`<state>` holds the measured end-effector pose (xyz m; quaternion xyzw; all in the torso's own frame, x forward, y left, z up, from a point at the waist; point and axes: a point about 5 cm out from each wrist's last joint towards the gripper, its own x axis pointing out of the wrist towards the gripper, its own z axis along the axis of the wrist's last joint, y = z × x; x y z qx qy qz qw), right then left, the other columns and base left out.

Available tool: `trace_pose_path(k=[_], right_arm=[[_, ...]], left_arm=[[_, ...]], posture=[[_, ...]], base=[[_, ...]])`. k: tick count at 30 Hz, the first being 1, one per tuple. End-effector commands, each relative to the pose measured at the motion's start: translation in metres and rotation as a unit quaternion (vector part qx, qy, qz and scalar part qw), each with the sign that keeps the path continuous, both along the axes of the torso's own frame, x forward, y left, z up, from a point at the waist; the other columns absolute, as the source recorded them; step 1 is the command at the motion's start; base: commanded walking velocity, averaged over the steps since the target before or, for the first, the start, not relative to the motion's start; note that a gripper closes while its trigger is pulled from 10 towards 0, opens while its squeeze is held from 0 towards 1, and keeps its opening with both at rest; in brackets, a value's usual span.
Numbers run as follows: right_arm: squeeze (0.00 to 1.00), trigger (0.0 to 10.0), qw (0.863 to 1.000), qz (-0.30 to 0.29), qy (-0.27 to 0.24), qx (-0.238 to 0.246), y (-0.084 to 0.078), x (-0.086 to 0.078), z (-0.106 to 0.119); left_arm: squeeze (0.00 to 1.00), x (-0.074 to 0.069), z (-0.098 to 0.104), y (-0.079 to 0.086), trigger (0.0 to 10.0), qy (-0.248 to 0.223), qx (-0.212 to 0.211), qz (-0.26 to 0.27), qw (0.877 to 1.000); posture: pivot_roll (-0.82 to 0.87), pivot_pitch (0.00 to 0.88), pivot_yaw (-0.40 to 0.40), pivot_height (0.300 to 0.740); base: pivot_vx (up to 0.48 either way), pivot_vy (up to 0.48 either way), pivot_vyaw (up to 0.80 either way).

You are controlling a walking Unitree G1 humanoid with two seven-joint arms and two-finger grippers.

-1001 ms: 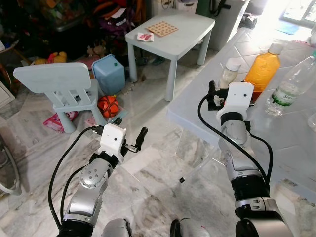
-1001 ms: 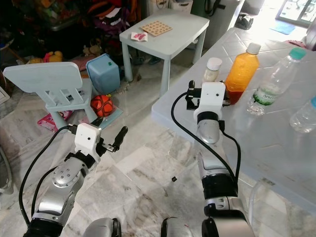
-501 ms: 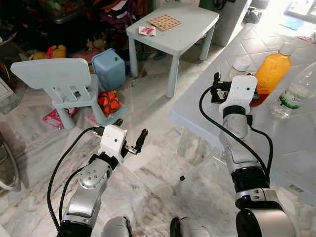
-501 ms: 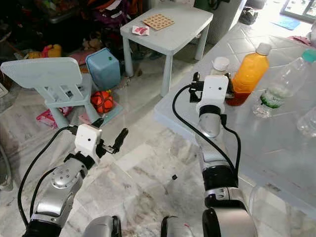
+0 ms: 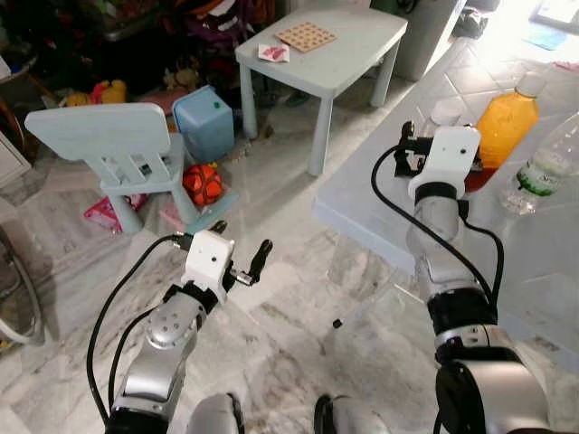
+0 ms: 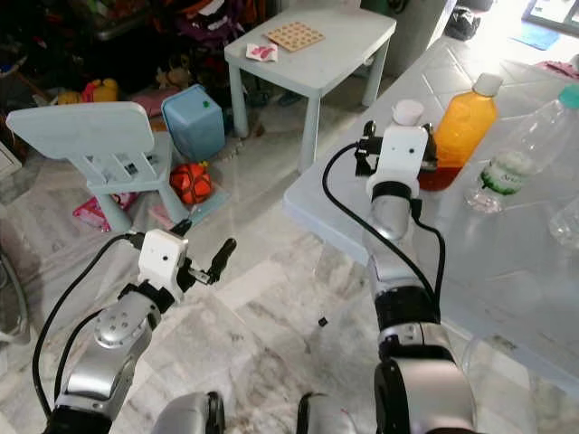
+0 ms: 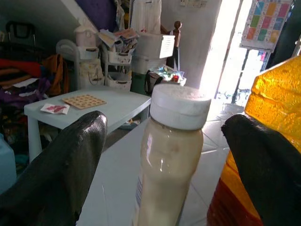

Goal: Restocking fridge

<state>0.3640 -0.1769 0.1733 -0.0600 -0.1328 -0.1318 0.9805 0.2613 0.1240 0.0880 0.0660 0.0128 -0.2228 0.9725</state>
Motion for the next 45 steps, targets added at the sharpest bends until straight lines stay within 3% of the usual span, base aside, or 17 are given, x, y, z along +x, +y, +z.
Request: trace_pose_path(k=[1,20,29,30,31,32,34,45], right_arm=[[0.00,10.0,1.000,-0.005,-0.007,0.005,-0.002,0.003,0.004],[0.00,10.0,1.000,-0.029,0.007,0.008,-0.020,0.017,0.008],[0.00,10.0,0.999,-0.017,0.025,0.011,-0.019,0.025,0.011],[0.00,9.7,0.999,-0.015,0.027,0.009,-0.020,0.026,0.011],[0.00,2.9,0.999,-0.012,0.028,0.008,-0.020,0.027,0.011],[0.00,2.9,1.000,-0.010,0.028,0.004,-0.020,0.027,0.012],[0.00,0.0,1.000,-0.007,0.027,-0.002,-0.021,0.029,0.016],[0.00,0.0,1.000,-0.003,0.020,-0.005,-0.022,0.034,0.027]], left_arm=[[0.00,-0.001,0.003,0.000,10.0,-0.004,0.008,-0.005,1.000],[0.00,-0.005,0.001,-0.008,10.0,0.001,0.000,-0.006,1.000],[0.00,-0.005,0.002,-0.011,10.0,-0.004,-0.005,-0.005,1.000],[0.00,-0.005,0.002,-0.011,10.0,-0.003,-0.005,-0.005,1.000],[0.00,-0.005,0.002,-0.011,10.0,-0.003,-0.005,-0.005,1.000],[0.00,-0.005,0.002,-0.011,10.0,-0.002,-0.006,-0.004,1.000],[0.00,-0.005,0.001,-0.011,10.0,-0.001,-0.007,-0.003,1.000],[0.00,-0.006,0.000,-0.010,10.0,0.003,-0.008,0.003,1.000]], posture=[[0.12,0.141,0.011,0.740],[0.11,0.149,-0.005,0.740],[0.10,0.151,-0.015,0.740],[0.10,0.151,-0.016,0.740],[0.10,0.152,-0.018,0.740],[0.10,0.152,-0.018,0.740],[0.10,0.154,-0.021,0.740],[0.11,0.157,-0.025,0.740]], base=[[0.000,0.000,0.00],[0.000,0.000,0.00],[0.000,0.000,0.00],[0.000,0.000,0.00],[0.000,0.000,0.00],[0.000,0.000,0.00],[0.000,0.000,0.00],[0.000,0.000,0.00]])
